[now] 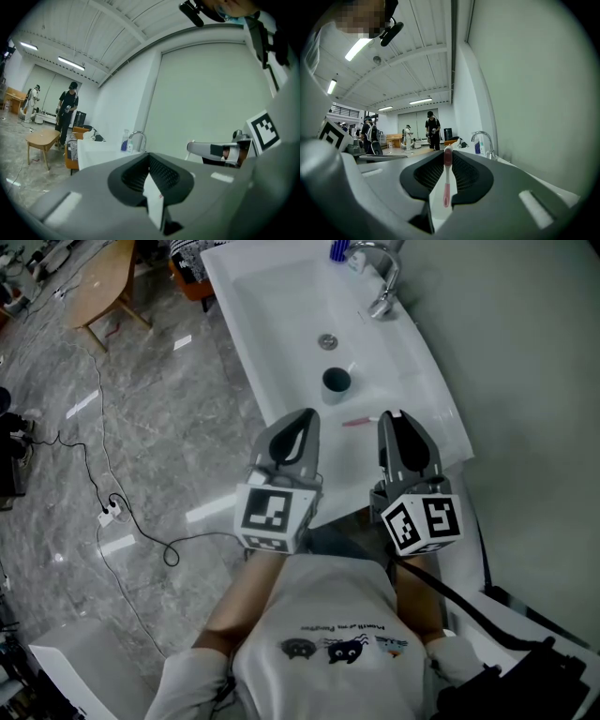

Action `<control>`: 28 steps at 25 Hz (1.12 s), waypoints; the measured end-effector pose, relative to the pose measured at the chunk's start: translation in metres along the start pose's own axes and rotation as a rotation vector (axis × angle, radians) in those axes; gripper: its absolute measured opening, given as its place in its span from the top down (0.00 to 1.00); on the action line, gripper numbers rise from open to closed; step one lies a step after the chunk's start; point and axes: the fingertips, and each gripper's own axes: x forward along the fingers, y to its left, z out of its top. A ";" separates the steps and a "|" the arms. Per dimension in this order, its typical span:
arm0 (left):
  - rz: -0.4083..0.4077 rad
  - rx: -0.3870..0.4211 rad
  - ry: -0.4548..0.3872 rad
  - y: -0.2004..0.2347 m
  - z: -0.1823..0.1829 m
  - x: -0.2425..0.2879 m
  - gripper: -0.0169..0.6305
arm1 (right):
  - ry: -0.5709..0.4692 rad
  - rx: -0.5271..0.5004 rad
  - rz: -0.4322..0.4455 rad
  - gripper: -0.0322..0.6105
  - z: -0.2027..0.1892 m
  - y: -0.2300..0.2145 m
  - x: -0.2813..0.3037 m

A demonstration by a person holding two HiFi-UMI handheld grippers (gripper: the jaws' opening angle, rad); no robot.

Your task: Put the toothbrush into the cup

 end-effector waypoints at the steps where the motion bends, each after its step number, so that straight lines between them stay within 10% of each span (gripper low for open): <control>1: -0.007 -0.003 0.000 0.000 0.000 0.000 0.97 | -0.002 -0.001 -0.005 0.86 0.000 0.000 0.000; 28: 0.046 -0.037 0.072 0.017 -0.017 0.048 0.97 | 0.030 0.005 0.063 0.86 -0.001 -0.033 0.065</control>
